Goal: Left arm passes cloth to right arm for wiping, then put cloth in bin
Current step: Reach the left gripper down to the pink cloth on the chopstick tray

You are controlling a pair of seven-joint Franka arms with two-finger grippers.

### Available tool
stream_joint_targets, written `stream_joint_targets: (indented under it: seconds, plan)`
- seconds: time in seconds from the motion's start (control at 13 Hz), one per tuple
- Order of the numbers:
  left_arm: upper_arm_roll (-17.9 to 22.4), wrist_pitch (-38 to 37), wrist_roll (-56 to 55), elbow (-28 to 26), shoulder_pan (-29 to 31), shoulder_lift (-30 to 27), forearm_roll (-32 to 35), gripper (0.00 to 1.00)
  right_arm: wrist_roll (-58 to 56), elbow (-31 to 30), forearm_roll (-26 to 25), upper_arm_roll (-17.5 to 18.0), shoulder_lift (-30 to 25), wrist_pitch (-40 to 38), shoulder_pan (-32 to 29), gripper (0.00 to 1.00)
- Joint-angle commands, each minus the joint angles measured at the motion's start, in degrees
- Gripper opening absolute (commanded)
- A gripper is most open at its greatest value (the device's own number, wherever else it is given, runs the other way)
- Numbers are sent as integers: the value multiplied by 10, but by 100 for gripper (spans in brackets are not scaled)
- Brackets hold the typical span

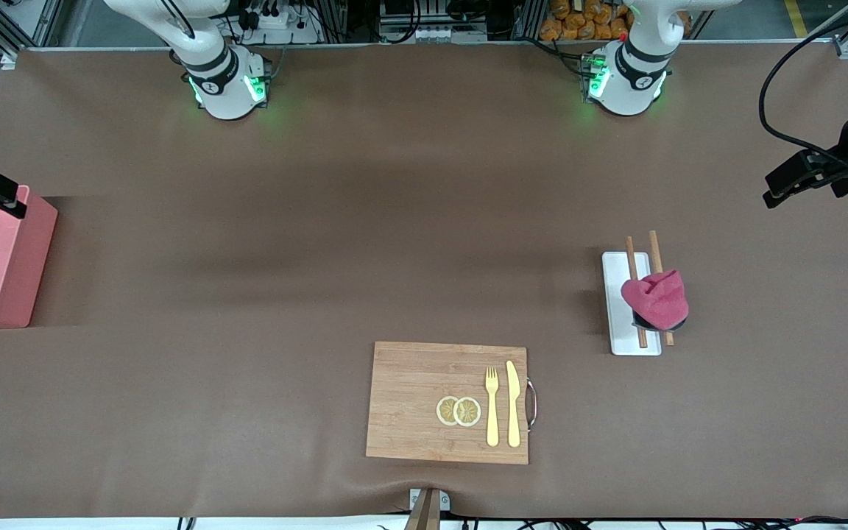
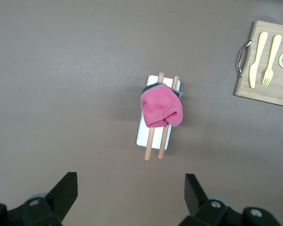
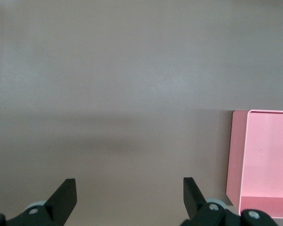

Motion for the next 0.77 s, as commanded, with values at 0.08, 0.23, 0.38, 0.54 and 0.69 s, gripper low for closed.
stream_joint_targets:
  seconds: [0.08,0.23,0.38,0.54,0.69]
  plan:
    - [3,-13,8,1,-11,-8,6,100,3,5,2,6,2,-6,-10,100]
    - [3,-13,41,1,-10,2,6,100,3,5,2,5,2,-6,-10,100]
    - [3,-12,65,-5,-13,17,-6,100,3,5,2,6,1,-6,-10,100]
    - [3,-2,67,-9,-8,36,-25,100,3,5,2,6,2,-6,-10,100]
    - [4,30,61,-49,-10,38,-23,100,3,5,2,6,1,-6,-10,100]
